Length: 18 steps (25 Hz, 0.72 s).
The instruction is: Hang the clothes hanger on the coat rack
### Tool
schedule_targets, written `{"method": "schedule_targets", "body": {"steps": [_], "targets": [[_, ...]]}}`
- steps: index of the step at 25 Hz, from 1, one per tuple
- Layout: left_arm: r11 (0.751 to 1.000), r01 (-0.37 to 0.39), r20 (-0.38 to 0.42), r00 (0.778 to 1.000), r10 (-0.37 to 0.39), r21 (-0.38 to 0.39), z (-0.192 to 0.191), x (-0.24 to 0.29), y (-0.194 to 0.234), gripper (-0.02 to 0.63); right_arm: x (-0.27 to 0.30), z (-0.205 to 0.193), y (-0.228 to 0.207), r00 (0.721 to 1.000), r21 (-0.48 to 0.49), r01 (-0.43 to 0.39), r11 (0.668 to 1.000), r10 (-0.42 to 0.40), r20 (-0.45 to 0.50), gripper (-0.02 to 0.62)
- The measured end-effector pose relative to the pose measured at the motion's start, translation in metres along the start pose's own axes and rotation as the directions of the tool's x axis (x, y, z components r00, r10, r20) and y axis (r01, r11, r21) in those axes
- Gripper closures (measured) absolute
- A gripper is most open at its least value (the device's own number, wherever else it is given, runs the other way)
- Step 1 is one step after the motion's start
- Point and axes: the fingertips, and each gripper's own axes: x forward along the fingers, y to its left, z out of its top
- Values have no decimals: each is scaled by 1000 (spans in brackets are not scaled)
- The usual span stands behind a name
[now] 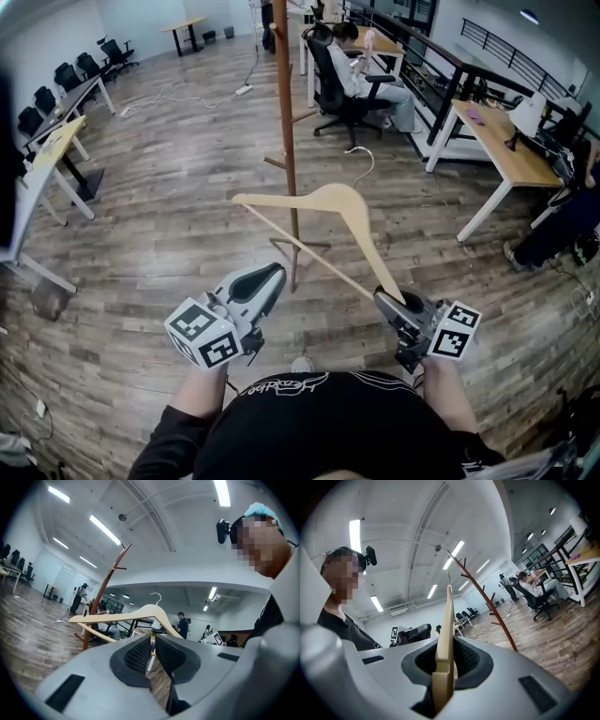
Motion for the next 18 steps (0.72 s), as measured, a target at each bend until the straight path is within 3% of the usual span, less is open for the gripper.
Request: {"method": "schedule_targets", "body": {"steps": [8,12,18], "targets": [[999,-39,22,999,39,-6,23,45,94,574,65,36,-68,1000,-8,0,1000,0,-15,525],[999,-10,46,999,12,-32,33,61,106,574,73,56,-79,1000,-43,20,999,-21,-17,525],[1000,-11,50,999,10,19,55,74,117,574,87,79,-92,1000,-83,-2,997,0,-19,525]]}}
